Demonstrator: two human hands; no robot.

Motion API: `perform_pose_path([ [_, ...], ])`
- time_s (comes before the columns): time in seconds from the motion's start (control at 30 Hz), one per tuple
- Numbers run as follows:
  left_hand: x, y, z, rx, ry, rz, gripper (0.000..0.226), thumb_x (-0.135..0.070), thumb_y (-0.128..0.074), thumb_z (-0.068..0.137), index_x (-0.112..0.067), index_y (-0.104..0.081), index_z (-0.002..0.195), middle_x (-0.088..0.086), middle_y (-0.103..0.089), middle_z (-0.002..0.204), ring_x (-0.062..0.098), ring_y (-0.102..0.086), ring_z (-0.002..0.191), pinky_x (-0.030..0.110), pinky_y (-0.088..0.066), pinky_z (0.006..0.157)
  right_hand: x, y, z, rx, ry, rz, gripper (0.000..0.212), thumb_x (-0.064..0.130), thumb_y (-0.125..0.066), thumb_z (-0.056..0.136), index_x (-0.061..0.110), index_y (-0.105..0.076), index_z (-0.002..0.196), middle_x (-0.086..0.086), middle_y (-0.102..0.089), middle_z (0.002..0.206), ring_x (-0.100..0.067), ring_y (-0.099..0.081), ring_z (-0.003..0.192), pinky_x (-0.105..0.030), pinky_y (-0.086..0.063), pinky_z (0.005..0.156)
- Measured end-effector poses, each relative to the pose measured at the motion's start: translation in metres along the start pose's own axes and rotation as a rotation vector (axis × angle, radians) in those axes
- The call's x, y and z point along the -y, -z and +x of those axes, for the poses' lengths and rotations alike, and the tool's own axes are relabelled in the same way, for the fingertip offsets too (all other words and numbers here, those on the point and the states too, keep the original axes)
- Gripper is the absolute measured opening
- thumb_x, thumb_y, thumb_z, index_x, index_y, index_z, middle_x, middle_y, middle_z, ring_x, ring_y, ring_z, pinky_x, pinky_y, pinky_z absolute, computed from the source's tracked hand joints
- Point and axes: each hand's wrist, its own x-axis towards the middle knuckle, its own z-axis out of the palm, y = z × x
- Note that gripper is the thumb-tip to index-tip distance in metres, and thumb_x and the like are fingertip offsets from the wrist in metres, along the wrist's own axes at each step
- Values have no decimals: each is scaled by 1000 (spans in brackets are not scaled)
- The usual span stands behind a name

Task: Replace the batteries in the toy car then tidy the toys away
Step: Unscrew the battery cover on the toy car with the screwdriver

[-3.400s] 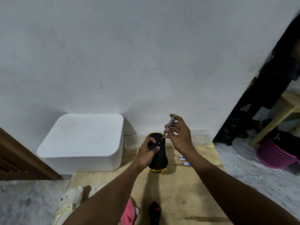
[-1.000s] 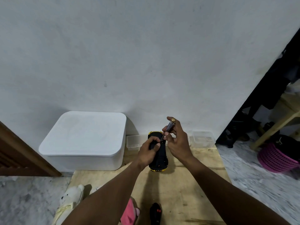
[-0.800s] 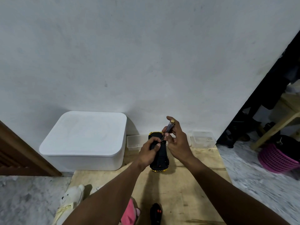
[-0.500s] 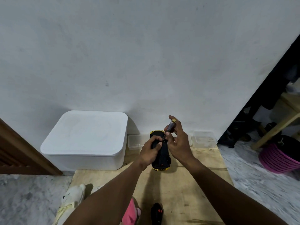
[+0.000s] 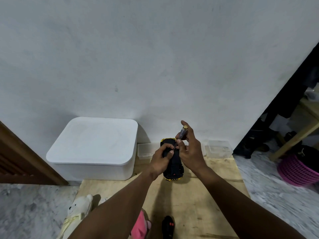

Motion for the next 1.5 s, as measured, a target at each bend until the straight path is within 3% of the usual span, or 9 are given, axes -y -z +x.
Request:
perform_pose_path([
  [0.2,-2,-3,0,-11,0,-4,10,-15,-54,99,-18,-60,105,-6,-65,102,10,-59,88,29,-52,80,1,0,-3,-58,-8,3,63,5,-53,97,41,-34,145,9,-59,93,-18,-64,83,-49,-58,71],
  [0.33,1,-2,1,-20,5,0,10,-15,-56,98,-21,-61,103,-6,-65,102,12,-59,91,39,-53,87,2,3,0,-33,-24,18,70,0,-53,95,39,-31,148,5,-62,92,-17,-63,84,-49,-58,73],
  [0.6,0,-1,-1,-6,18,6,11,-17,-56,97,-25,-63,101,-5,-66,103,13,-60,92,42,-53,89,3,5,0,-33,-11,-17,87,-2,-55,92,53,-18,148,8,-64,95,-15,-65,87,-41,-59,76],
  [0.77,-2,4,0,-18,30,27,11,-18,-57,97,-26,-63,99,-8,-64,100,11,-57,91,31,-50,84,3,11,2,-24,-28,4,65,2,-60,91,44,-40,136,7,-67,111,-13,-68,91,-41,-61,77],
  [0.9,-4,7,2,-14,42,8,10,-17,-58,97,-26,-63,98,-7,-63,100,13,-58,92,36,-54,86,5,14,8,-91,43,-2,47,6,-66,91,32,-55,128,-1,-62,100,-16,-66,91,-42,-61,66],
  [1.03,-7,7,3,7,26,-9,11,-16,-58,97,-27,-62,98,-4,-63,102,12,-58,91,25,-52,75,5,13,12,-53,50,2,51,3,-60,92,34,-55,133,0,-61,101,-21,-63,91,-45,-61,70],
  [1.23,-7,6,2,16,8,-24,9,-15,-58,97,-21,-61,102,-3,-62,105,13,-58,93,24,-53,76,8,11,11,-24,86,-3,56,2,-60,92,35,-52,137,4,-60,99,-18,-63,92,-38,-61,73],
  [1.4,-5,11,1,5,30,-27,13,-14,-61,95,-23,-56,102,-2,-62,113,24,-60,106,43,-58,90,9,11,12,-100,105,15,40,7,-69,91,29,-63,123,4,-62,93,-16,-66,91,-35,-61,67],
  [1.5,-4,14,1,1,23,6,19,-11,-62,93,-28,-53,98,2,-62,113,23,-59,100,46,-56,90,8,10,14,-117,80,30,42,2,-66,90,28,-64,123,3,-62,90,-17,-66,88,-35,-60,64],
])
